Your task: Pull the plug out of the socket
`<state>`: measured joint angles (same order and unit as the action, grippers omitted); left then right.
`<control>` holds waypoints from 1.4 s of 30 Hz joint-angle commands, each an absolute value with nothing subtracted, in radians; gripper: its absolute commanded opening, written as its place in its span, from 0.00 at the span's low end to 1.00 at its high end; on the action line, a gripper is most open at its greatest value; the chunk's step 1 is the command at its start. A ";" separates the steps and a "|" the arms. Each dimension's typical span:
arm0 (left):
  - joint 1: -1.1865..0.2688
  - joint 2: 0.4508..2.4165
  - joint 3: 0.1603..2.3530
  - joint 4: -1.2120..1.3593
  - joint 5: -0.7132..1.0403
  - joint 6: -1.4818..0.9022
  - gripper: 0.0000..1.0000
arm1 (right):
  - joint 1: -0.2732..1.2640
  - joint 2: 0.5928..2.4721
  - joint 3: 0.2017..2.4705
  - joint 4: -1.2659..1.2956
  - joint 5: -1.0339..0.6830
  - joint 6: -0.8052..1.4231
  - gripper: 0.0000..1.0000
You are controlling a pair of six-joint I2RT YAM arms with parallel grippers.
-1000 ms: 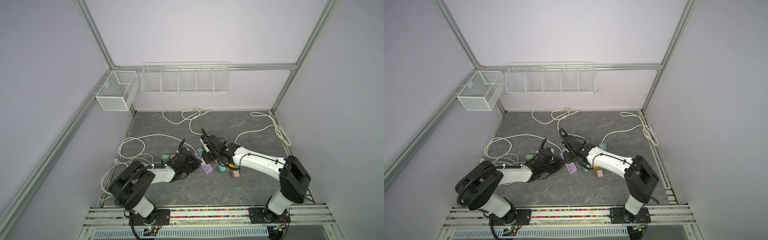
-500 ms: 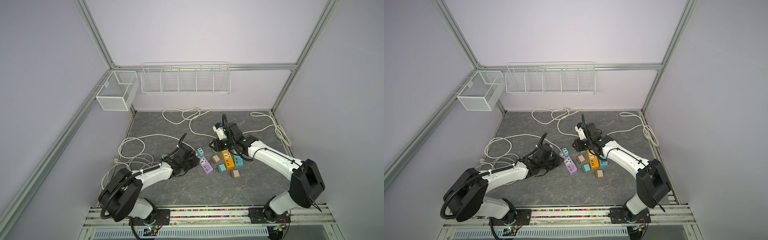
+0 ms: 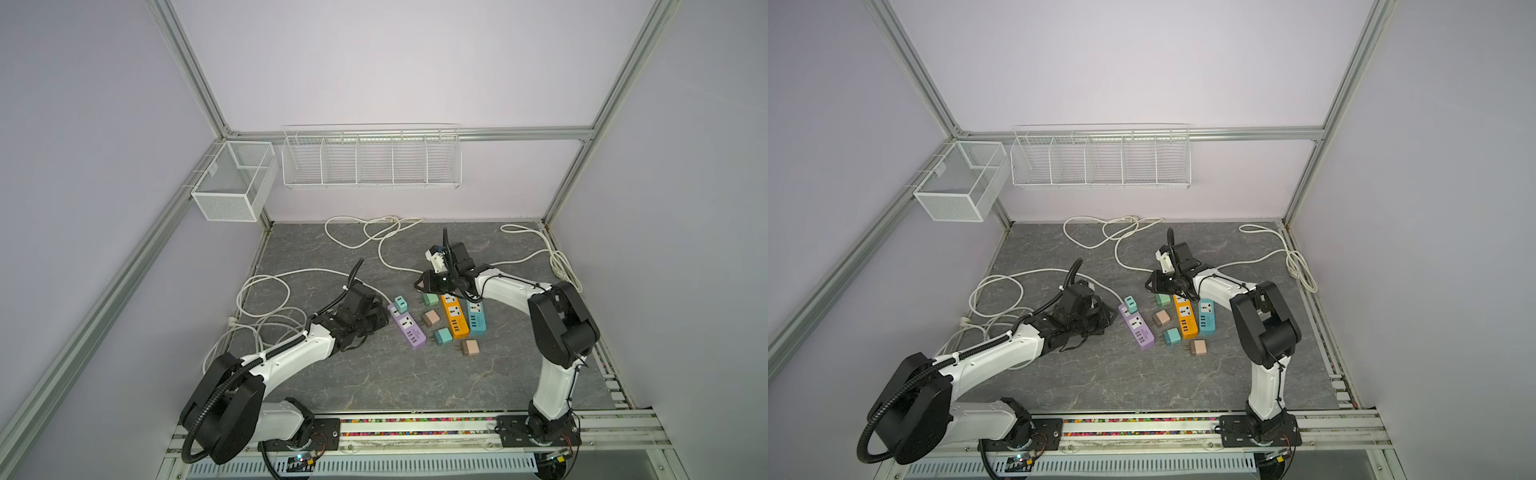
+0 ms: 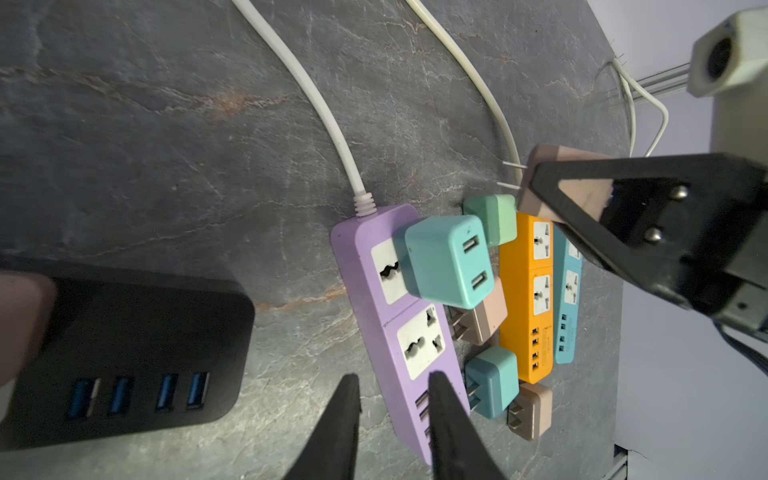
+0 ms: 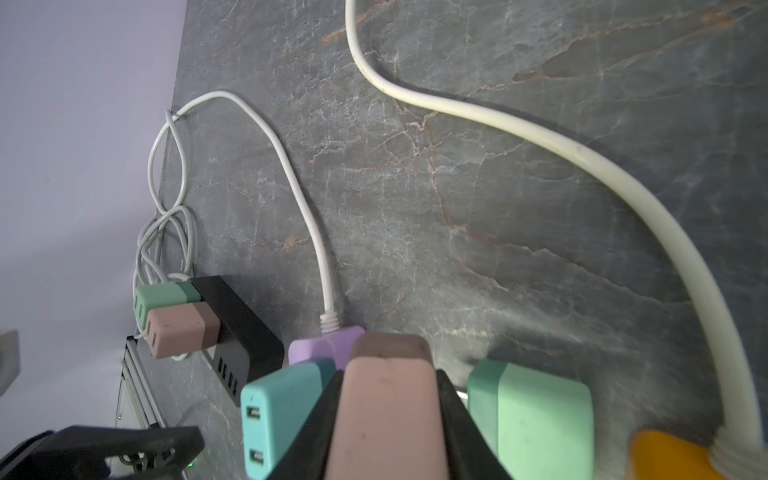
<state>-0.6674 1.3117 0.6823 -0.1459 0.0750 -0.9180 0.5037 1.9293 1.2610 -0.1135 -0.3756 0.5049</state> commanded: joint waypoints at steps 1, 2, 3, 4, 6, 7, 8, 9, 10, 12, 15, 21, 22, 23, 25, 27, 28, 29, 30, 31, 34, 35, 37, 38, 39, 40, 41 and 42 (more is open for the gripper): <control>-0.660 1.291 0.700 -0.173 0.052 -0.895 0.31 | 0.501 1.977 1.303 -0.034 -0.397 0.564 0.36; -0.660 1.287 0.697 -0.172 0.050 -0.893 0.31 | 0.501 1.994 1.314 -0.030 -0.401 0.567 0.36; -0.658 1.283 0.695 -0.173 0.051 -0.892 0.31 | 0.501 2.012 1.333 -0.036 -0.405 0.568 0.36; -0.657 1.278 0.693 -0.174 0.049 -0.890 0.32 | 0.501 2.029 1.349 -0.049 -0.404 0.567 0.36; -0.655 1.266 0.688 -0.176 0.041 -0.890 0.32 | 0.501 2.058 1.370 -0.056 -0.405 0.565 0.36; -0.654 1.262 0.684 -0.174 0.038 -0.890 0.32 | 0.501 2.069 1.375 -0.055 -0.405 0.566 0.36; -0.653 1.258 0.682 -0.171 0.036 -0.890 0.33 | 0.502 2.079 1.382 -0.053 -0.404 0.566 0.37; -0.653 1.254 0.677 -0.169 0.034 -0.890 0.33 | 0.500 2.091 1.390 -0.053 -0.409 0.562 0.37; -0.653 1.252 0.674 -0.166 0.032 -0.892 0.33 | 0.501 2.100 1.397 -0.056 -0.410 0.560 0.37; -0.653 1.252 0.670 -0.161 0.036 -0.896 0.33 | 0.500 2.112 1.409 -0.074 -0.397 0.558 0.36; -0.653 1.258 0.670 -0.159 0.043 -0.896 0.33 | 0.499 2.117 1.411 -0.074 -0.386 0.555 0.37; -0.653 1.275 0.675 -0.146 0.063 -0.899 0.34 | 0.498 2.109 1.437 -0.132 -0.359 0.527 0.42; -0.653 1.276 0.675 -0.145 0.063 -0.901 0.35 | 0.498 2.101 1.437 -0.140 -0.354 0.522 0.44; -0.654 1.277 0.675 -0.141 0.064 -0.903 0.35 | 0.497 2.089 1.435 -0.152 -0.343 0.515 0.46; -0.653 1.281 0.669 -0.129 0.068 -0.912 0.36 | 0.498 2.063 1.431 -0.180 -0.313 0.501 0.47; -0.653 1.288 0.667 -0.118 0.075 -0.916 0.36 | 0.497 2.028 1.417 -0.199 -0.290 0.481 0.49; -0.653 1.294 0.665 -0.113 0.077 -0.920 0.36 | 0.499 2.010 1.407 -0.201 -0.286 0.474 0.50; -0.653 1.298 0.663 -0.105 0.080 -0.923 0.36 | 0.500 1.991 1.397 -0.210 -0.279 0.465 0.51; -0.653 1.303 0.659 -0.096 0.084 -0.928 0.36 | 0.503 1.973 1.391 -0.222 -0.268 0.457 0.51; -0.653 1.307 0.655 -0.089 0.087 -0.933 0.36 | 0.505 1.959 1.386 -0.232 -0.259 0.449 0.52; -0.653 1.326 0.647 -0.061 0.098 -0.944 0.36 | 0.522 1.905 1.364 -0.270 -0.227 0.423 0.54; -0.653 1.334 0.646 -0.053 0.103 -0.948 0.36 | 0.528 1.886 1.356 -0.278 -0.216 0.415 0.54; -0.653 1.349 0.644 -0.037 0.107 -0.952 0.36 | 0.541 1.853 1.340 -0.299 -0.201 0.403 0.55; -0.655 1.358 0.644 -0.030 0.109 -0.957 0.36 | 0.551 1.838 1.333 -0.310 -0.189 0.399 0.56; -0.655 1.366 0.643 -0.019 0.113 -0.960 0.36 | 0.564 1.820 1.325 -0.320 -0.177 0.393 0.56; -0.655 1.373 0.643 -0.009 0.115 -0.964 0.36 | 0.574 1.806 1.320 -0.332 -0.162 0.390 0.57; -0.657 1.381 0.641 0.002 0.115 -0.969 0.36 | 0.589 1.791 1.313 -0.346 -0.142 0.385 0.58; -0.658 1.393 0.640 0.014 0.115 -0.975 0.36 | 0.605 1.778 1.309 -0.360 -0.122 0.382 0.59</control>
<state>-0.6590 1.3685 0.6518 -0.0414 0.1062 -0.9489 0.5694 1.8206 1.3396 -0.2909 -0.1867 0.4171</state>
